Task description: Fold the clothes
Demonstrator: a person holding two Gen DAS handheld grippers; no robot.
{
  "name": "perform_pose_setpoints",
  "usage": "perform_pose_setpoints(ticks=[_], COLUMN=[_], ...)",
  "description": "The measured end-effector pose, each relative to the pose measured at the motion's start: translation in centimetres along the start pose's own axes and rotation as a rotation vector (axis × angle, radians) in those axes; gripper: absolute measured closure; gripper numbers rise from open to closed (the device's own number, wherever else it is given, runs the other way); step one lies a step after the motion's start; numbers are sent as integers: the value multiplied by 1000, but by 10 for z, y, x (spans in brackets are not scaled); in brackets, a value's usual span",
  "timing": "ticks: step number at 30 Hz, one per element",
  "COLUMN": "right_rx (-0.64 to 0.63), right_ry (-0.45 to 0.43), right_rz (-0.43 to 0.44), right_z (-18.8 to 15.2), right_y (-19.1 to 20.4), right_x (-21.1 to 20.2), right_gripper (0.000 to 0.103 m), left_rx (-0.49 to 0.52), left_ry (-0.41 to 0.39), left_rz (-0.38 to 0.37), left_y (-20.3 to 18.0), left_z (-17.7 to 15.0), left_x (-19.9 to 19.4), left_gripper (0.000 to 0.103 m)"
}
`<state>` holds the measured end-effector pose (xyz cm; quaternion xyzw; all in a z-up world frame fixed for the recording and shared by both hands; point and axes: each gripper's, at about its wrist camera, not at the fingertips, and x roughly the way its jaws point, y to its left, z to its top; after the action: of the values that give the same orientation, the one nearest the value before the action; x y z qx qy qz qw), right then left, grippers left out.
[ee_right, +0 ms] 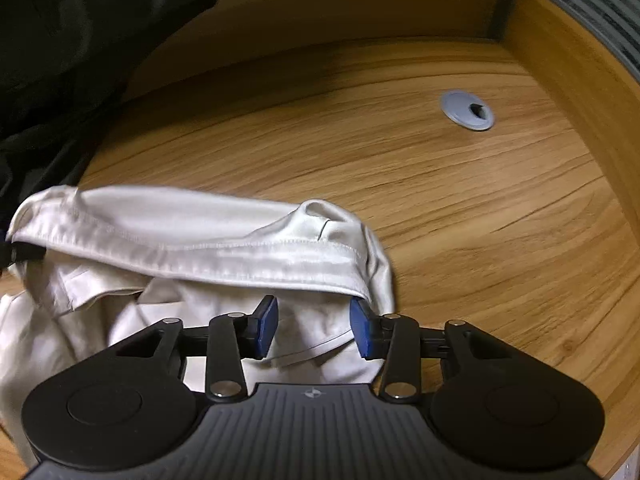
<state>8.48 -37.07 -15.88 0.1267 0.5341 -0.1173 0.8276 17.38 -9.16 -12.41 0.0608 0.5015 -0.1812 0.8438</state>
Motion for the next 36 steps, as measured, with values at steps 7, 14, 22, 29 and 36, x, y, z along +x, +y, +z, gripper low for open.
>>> perform_pose_setpoints(ticks=[7, 14, 22, 29, 36], right_rx=[-188, -306, -372, -298, -168], right_ry=[34, 75, 27, -68, -105], right_rz=[104, 117, 72, 42, -72], right_z=[-18, -40, -57, -66, -87], right_y=[46, 73, 78, 31, -45], right_x=[-8, 2, 0, -47, -89], right_gripper=[39, 34, 99, 101, 101], left_rx=[65, 106, 71, 42, -82], left_ry=[41, 146, 169, 111, 102], left_rz=[-28, -19, 8, 16, 37], left_y=[4, -9, -11, 11, 59], left_z=[-2, -41, -77, -93, -122], left_x=[-3, -5, -8, -50, -121], left_gripper=[52, 30, 46, 95, 98])
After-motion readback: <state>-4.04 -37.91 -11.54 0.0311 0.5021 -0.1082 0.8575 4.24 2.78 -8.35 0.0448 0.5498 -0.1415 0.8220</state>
